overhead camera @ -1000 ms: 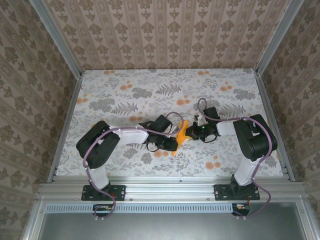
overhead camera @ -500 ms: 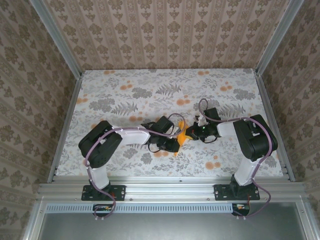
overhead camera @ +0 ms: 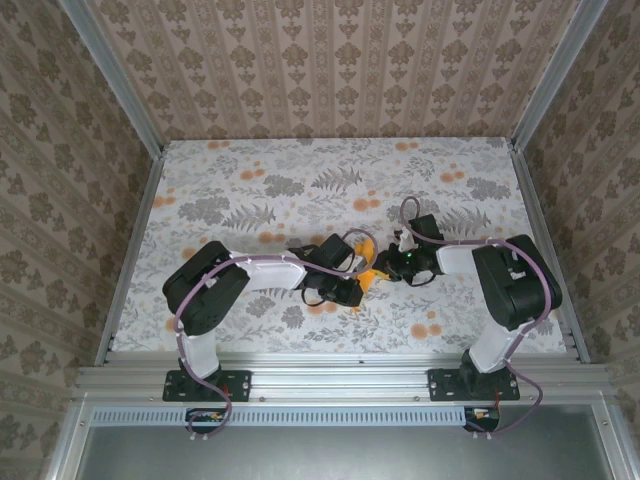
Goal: Fold a paper plane with a square sheet of paper (pick it up from the middle)
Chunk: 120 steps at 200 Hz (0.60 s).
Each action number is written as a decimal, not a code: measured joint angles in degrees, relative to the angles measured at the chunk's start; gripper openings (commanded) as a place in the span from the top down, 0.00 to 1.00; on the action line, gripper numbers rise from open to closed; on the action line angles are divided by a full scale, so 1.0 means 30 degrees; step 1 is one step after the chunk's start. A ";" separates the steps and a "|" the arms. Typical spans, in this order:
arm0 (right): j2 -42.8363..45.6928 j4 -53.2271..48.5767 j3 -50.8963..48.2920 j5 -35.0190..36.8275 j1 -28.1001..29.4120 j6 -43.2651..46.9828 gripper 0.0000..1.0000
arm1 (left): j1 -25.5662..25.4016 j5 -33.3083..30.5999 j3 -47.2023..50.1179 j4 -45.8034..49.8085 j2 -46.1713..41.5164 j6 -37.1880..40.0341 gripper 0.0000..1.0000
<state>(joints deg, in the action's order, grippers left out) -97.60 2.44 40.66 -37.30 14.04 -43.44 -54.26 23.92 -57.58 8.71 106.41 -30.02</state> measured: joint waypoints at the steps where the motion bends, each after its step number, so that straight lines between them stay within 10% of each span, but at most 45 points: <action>1: 0.0036 -0.0044 0.0000 0.0022 0.0000 0.0022 0.76 | 0.0000 -0.0007 0.0000 0.0007 0.0000 0.0007 0.85; 120: 0.2331 0.1712 -0.2433 -0.0342 0.1188 -0.2098 0.95 | -0.0182 -0.0481 0.0007 -0.0007 -0.0044 0.0015 0.85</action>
<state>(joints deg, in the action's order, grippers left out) -90.61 7.57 33.36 -38.33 17.61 -49.74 -54.81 22.48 -57.56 8.69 106.28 -29.98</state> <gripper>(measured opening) 0.069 0.147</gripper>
